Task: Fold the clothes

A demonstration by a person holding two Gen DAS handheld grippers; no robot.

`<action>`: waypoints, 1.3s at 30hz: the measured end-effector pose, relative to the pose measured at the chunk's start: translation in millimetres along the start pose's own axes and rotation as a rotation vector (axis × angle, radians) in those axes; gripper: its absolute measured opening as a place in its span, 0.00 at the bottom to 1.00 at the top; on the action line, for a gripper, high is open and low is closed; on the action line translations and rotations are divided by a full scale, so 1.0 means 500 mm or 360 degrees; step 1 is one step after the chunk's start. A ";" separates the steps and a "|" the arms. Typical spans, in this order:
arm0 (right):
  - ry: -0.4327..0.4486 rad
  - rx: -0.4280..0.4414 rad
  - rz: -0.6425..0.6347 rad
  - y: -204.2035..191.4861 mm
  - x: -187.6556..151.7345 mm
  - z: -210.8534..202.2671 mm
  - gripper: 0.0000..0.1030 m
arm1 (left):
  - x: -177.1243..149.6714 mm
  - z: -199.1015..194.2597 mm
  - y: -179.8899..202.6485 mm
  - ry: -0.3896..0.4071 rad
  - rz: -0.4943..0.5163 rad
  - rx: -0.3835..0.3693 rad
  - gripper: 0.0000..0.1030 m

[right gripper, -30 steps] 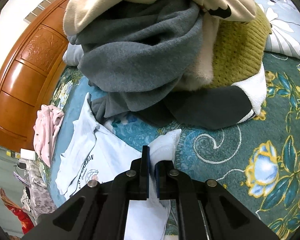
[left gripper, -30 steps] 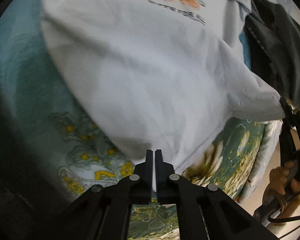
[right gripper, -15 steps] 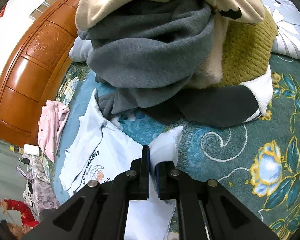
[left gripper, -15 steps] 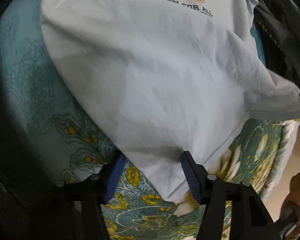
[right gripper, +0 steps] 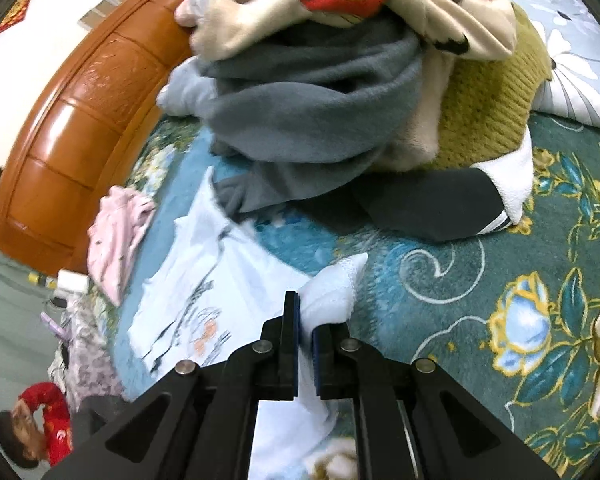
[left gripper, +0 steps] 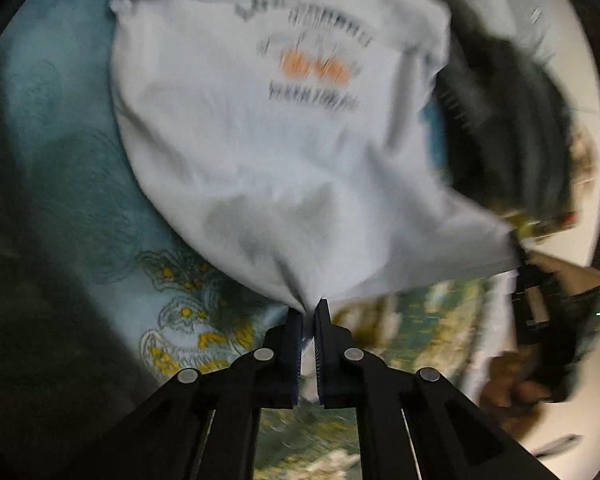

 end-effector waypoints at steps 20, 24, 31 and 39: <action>-0.0401 0.0131 -0.0138 -0.306 0.197 0.283 0.06 | 0.403 -0.210 -0.150 0.0421 -0.0594 -0.0427 0.06; -0.0425 0.0059 -0.0146 -0.329 0.228 0.351 0.06 | 0.465 -0.189 -0.169 0.0407 -0.0649 -0.0429 0.07; -0.0458 0.0097 -0.0189 -0.368 0.239 0.409 0.07 | 0.487 -0.205 -0.200 0.0430 -0.0537 -0.0445 0.37; -0.0426 0.0176 -0.0076 -0.324 0.221 0.392 0.38 | 0.468 -0.161 -0.161 0.0377 -0.0329 -0.0379 0.52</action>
Point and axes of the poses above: each gripper's, at about its wrist camera, not at the fingertips, and z roughly the way its jaws point, y to its right, x to its top, the point moved 10 cm from there along z, roughly the way its jaws point, and after that the axes turned 2 degrees about x, right-handed, at the moved point
